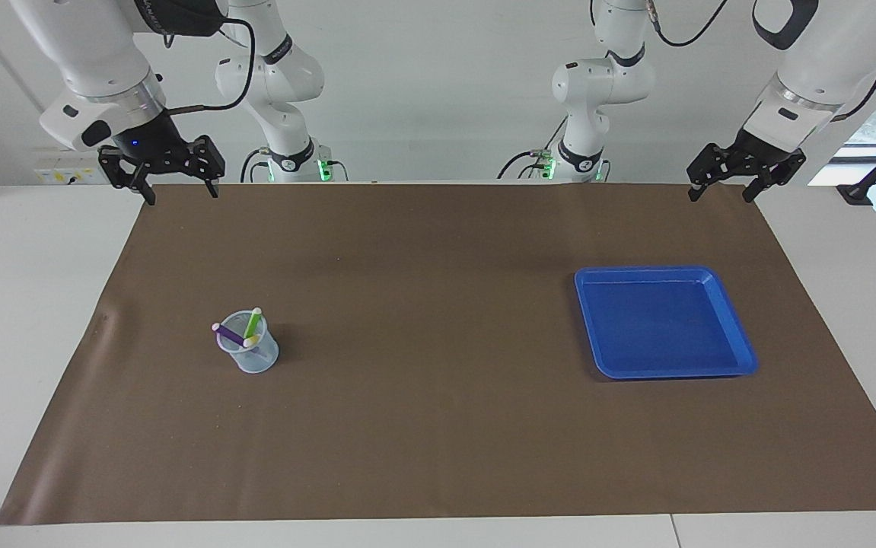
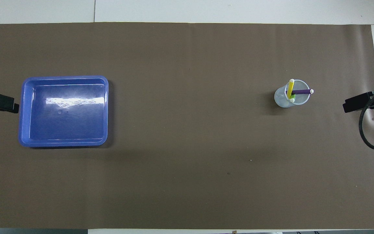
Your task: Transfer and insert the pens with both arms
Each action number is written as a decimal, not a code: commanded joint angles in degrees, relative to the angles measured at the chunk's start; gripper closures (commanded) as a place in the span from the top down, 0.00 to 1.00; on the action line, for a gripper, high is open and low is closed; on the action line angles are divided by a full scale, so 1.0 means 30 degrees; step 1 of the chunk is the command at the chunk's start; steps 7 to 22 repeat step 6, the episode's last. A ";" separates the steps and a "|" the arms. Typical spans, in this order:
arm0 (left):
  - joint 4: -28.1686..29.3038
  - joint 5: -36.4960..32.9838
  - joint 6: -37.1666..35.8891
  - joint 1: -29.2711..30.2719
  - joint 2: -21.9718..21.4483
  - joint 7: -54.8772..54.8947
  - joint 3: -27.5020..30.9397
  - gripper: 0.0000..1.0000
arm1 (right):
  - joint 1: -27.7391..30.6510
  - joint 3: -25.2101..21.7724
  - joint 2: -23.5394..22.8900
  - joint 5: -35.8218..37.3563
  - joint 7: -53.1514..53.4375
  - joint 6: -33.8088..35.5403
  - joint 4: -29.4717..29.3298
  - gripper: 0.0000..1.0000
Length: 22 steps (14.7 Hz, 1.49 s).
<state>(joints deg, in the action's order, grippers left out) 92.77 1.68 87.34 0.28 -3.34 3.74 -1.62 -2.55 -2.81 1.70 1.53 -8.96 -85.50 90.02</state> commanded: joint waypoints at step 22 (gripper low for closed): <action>0.0543 -0.0324 0.0390 0.0081 -0.0409 0.0336 -0.0018 1.00 | 0.0117 -0.0089 -0.0158 -0.0157 0.0351 0.0170 -0.0242 1.00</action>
